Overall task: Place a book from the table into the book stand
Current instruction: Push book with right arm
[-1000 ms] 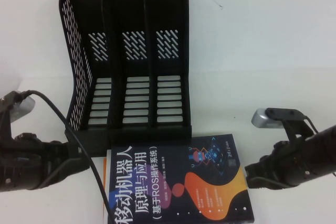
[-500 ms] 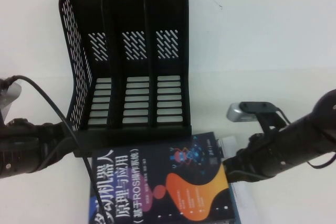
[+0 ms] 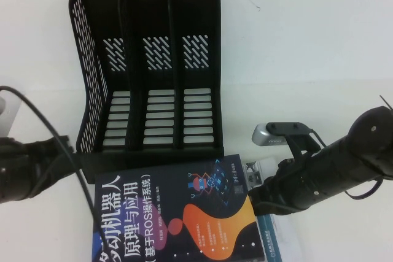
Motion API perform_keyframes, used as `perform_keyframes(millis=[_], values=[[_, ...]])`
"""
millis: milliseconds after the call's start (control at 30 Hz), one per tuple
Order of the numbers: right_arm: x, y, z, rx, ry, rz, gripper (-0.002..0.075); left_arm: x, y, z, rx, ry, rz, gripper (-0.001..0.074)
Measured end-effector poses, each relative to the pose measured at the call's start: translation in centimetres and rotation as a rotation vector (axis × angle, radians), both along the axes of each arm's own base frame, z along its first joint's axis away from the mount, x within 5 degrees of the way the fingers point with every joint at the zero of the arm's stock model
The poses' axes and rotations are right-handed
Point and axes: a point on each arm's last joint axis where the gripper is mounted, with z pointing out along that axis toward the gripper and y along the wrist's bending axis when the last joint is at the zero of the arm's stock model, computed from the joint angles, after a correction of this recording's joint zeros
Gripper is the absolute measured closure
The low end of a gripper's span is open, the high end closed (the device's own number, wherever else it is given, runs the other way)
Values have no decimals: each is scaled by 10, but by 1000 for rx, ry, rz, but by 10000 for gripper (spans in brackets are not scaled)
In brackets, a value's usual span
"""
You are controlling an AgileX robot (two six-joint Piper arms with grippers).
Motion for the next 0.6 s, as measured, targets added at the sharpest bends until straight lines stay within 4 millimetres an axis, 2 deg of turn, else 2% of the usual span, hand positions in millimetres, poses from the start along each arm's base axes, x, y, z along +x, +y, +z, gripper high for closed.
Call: perform_keyframes(millis=[167,300,600], values=[[-1,2,-1,1,-6,10,725,-3,17,-1,-19,38,34,737],[-2,4,-1,9,-4,20,725,-11,29,5,-24,27,58,737],[-8,7,11,74,16,59,725,-19,33,9,3,15,28,737]])
